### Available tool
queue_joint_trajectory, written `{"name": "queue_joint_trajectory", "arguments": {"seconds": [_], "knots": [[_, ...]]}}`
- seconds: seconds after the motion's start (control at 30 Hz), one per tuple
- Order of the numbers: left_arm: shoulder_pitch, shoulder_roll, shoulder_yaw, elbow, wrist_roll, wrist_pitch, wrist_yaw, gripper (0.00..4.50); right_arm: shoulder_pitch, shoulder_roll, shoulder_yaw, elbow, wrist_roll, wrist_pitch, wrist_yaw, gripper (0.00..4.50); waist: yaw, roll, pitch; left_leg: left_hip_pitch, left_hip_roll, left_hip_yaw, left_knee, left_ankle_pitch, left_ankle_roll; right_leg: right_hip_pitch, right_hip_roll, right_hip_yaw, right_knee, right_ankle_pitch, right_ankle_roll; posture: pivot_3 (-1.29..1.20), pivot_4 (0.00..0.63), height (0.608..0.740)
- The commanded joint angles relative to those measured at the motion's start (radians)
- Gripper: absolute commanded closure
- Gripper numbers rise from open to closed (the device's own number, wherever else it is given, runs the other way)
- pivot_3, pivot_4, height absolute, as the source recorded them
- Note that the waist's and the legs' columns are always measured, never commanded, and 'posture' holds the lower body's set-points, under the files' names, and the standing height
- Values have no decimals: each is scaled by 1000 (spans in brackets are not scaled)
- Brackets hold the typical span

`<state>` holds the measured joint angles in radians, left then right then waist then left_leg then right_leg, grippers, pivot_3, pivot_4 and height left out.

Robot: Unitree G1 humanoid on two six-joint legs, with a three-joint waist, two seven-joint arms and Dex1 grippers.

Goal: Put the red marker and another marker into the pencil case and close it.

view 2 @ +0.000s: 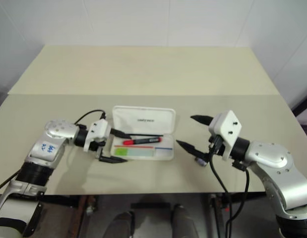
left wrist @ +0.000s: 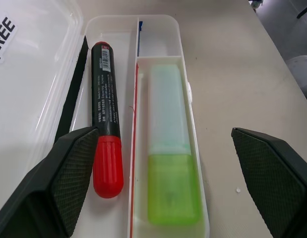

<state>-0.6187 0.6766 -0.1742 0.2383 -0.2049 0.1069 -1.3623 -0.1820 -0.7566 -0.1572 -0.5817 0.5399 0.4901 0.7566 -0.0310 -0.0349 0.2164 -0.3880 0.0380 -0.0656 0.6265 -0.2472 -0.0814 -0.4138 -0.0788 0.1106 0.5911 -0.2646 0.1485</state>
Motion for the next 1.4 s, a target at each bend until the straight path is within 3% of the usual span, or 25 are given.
{"name": "queue_joint_trajectory", "arguments": {"seconds": [0.03, 0.37, 0.6, 0.9, 1.2, 1.4], "knots": [[-17, 4, 81, -85, -106, 57, -6, 25, 12, 1, -32, -28, 26, 7, -6, 0, 0, 0, 0, 0, 0, 0, 0, 0, 0, 0, 0, 0, 0, 0, 0, 0, 150, 740], [37, 120, 262, -304, -343, 323, 0, 25, 293, -25, -219, -83, 80, 61, 13, 0, 0, 0, 0, 0, 0, -1, -1, -1, 1, 1, 0, 0, 0, 0, 0, 0, 150, 740], [91, 146, 270, -381, -361, 351, 18, 25, 392, 7, -178, 66, 23, -17, 70, 0, -5, -1, 0, 1, 0, 0, 2, -1, 1, 4, 0, 0, -6, 2, -1, 0, 150, 740], [99, 162, 274, -398, -353, 345, 44, 25, 278, 39, -52, 395, -81, -161, 160, 0, -21, -1, 0, 0, 0, 0, 1, 0, 1, 4, 0, 0, -8, 3, -3, 0, 150, 740], [98, 173, 280, -410, -358, 347, 66, 25, 140, 87, 32, 586, -140, -235, 201, 0, -38, -2, -1, 1, 0, 0, 2, 0, 1, 5, 0, 0, -7, 4, -1, 0, 150, 740], [101, 181, 290, -401, -355, 336, 70, 0, 140, 98, 42, 577, -139, -245, 214, 2040, -49, -3, -2, 2, 0, 0, 1, 1, 2, 5, 0, 0, -7, 5, -1, 0, 150, 740]]}}
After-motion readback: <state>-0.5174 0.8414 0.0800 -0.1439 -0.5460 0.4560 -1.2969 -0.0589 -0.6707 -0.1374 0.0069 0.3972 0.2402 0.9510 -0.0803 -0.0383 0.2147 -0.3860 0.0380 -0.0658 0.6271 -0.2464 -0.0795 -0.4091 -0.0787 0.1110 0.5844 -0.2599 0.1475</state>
